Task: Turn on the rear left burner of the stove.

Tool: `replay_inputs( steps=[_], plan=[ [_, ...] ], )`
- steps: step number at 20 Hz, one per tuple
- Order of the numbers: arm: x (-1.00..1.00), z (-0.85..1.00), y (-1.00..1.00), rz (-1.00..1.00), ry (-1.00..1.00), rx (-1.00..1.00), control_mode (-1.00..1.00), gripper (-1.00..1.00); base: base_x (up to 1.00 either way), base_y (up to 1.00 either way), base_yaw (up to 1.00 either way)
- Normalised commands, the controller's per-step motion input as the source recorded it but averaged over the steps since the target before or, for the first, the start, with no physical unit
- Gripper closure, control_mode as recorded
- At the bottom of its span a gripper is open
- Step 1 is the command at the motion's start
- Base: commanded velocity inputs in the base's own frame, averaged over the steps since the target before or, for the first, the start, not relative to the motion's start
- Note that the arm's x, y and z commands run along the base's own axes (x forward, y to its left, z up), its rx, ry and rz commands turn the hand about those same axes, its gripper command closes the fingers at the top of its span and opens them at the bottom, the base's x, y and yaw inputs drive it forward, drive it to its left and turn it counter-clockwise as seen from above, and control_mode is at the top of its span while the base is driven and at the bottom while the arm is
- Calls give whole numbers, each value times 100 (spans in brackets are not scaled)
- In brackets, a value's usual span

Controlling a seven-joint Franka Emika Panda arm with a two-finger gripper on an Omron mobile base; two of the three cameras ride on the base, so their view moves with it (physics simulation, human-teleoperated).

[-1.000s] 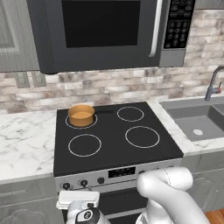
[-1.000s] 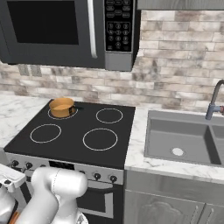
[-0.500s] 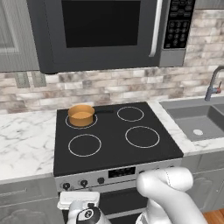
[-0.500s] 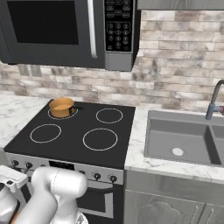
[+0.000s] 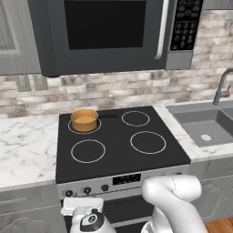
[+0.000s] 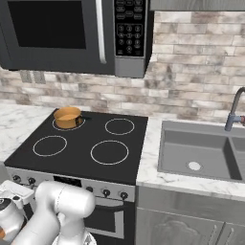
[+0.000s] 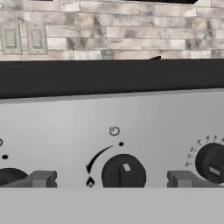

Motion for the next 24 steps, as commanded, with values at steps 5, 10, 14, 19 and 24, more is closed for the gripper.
replay_inputs(
  steps=[5,10,14,19,24],
  plan=[
    [24,-20,0,0,3,0,-100,-100,0,0,0],
    [22,-14,0,0,3,0,-100,-100,0,0,0],
    [13,-8,0,0,1,0,-100,-100,0,0,0],
    [8,-7,0,0,2,0,-100,-100,0,0,0],
    [7,-7,0,0,5,0,-100,100,0,0,0]
  ],
)
